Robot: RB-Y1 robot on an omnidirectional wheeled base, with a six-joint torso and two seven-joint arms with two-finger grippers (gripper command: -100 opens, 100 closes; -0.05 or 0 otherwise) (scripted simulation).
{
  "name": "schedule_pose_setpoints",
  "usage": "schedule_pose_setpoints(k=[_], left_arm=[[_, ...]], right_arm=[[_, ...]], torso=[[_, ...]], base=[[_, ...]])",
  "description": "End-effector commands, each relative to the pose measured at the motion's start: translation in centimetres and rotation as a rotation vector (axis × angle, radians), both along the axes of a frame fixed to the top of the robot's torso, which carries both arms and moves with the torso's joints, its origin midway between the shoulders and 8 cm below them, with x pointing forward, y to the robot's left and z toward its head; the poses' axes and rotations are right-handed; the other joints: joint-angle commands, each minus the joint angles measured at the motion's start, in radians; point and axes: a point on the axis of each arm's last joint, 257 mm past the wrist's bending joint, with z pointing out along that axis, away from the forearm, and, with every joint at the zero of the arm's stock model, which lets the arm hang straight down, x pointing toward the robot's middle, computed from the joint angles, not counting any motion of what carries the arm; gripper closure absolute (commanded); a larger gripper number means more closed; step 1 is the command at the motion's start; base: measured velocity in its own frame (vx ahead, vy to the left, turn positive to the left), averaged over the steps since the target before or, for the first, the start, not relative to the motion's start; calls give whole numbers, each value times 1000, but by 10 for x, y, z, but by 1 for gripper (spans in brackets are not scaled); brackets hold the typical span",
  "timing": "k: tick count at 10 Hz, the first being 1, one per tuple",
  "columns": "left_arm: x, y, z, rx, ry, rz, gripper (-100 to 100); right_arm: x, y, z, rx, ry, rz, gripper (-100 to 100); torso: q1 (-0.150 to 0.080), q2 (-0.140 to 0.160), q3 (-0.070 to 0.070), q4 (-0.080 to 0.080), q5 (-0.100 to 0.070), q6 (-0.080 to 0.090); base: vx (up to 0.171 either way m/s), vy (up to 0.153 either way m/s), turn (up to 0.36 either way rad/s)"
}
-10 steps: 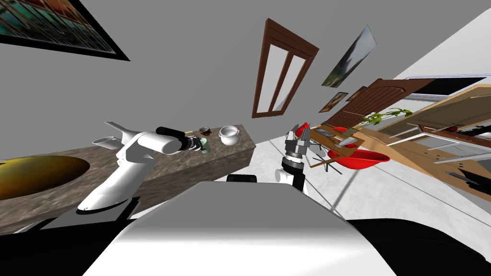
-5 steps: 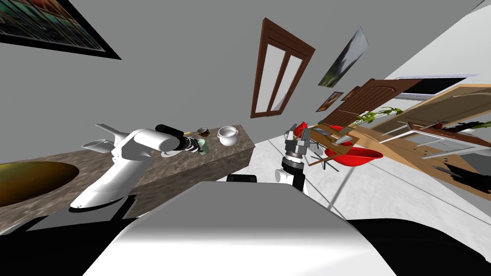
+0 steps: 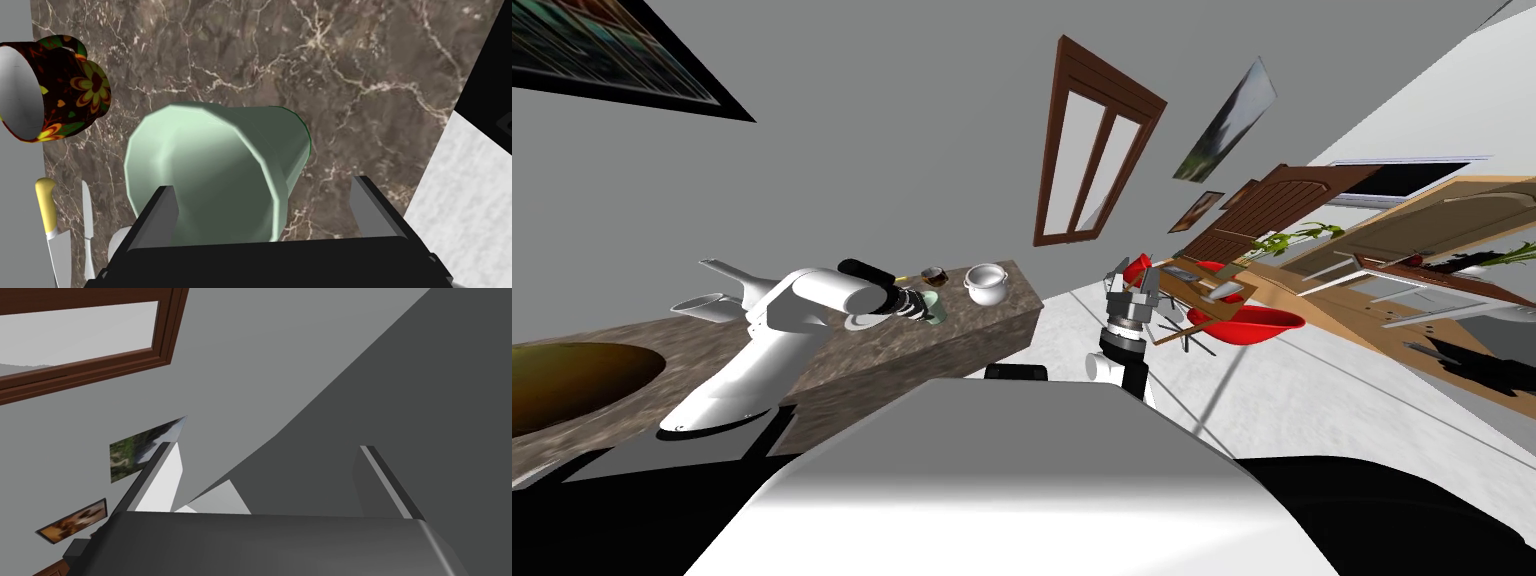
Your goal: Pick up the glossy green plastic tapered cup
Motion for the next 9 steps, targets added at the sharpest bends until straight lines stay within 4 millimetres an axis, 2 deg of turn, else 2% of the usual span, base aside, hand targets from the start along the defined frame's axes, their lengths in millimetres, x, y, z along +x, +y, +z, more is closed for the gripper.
schedule_pose_setpoints(k=[1,3,4,5,9], left_arm=[[3,5,-9,0,-2,2,-100],[6,10,-18,1,-2,5,-100],[6,8,-14,0,0,6,-100],[6,8,-15,1,-2,4,100],[6,9,-15,0,-2,7,100]], right_arm=[[0,0,0,0,0,0,0],[0,0,0,0,0,0,0],[0,0,0,0,0,0,0],[0,0,0,0,0,0,0],[0,0,0,0,0,0,0]], torso=[[0,0,0,0,0,0],[-1,0,0,0,0,0],[-1,0,0,0,0,0],[0,0,0,0,0,0],[0,0,0,0,0,1]], base=[[3,-15,-28],[4,-15,-19],[2,-5,-3],[0,0,0],[0,0,0]])
